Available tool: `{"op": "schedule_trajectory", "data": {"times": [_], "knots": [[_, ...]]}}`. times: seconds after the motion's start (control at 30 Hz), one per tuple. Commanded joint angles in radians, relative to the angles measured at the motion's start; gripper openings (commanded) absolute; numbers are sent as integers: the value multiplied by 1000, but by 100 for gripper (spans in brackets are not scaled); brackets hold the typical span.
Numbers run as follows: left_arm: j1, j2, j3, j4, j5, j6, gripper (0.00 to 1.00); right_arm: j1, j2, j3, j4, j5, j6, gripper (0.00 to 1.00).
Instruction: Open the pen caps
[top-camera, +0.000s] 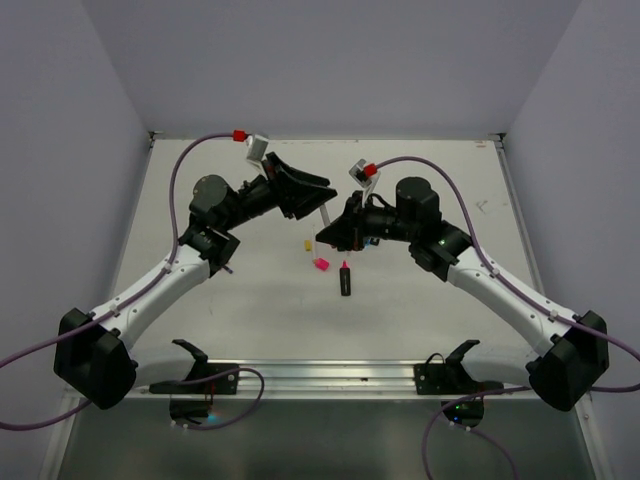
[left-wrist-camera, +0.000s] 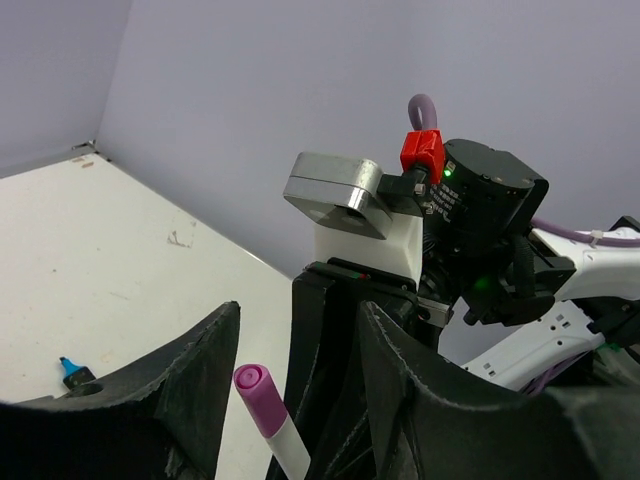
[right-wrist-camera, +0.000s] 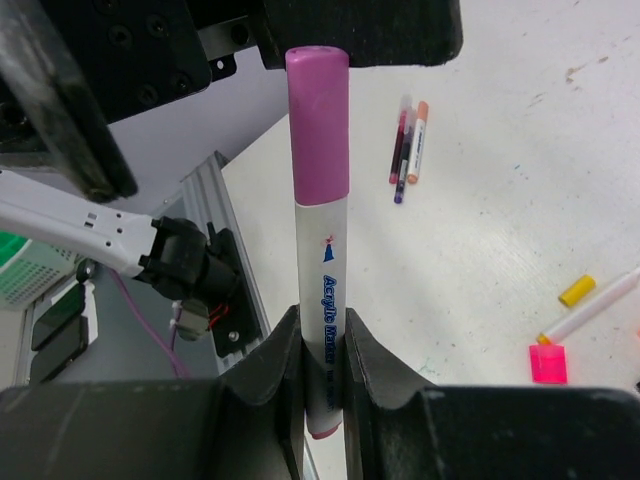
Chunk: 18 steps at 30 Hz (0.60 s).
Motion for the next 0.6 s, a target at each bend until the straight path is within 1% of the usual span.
{"op": "schedule_trajectory", "data": {"times": [0.0,0.23,0.33,0.53,0.57], "knots": [[2,-15,25,29,28,42,54,-2,-40,-3,-6,-24,-2,0],[0,4,23,11,62,45,54,-2,-35,8,-1,-41,-3,0],[0,5,17,-2,71,43,52,-2,-31,19,-5,-45,-8,0],[0,4,19,-9,79,46,37,-2,-18,23,-1,-51,-8,0],[0,5,20,-11,80,46,33,0,-17,23,0,-53,-10,0]]}}
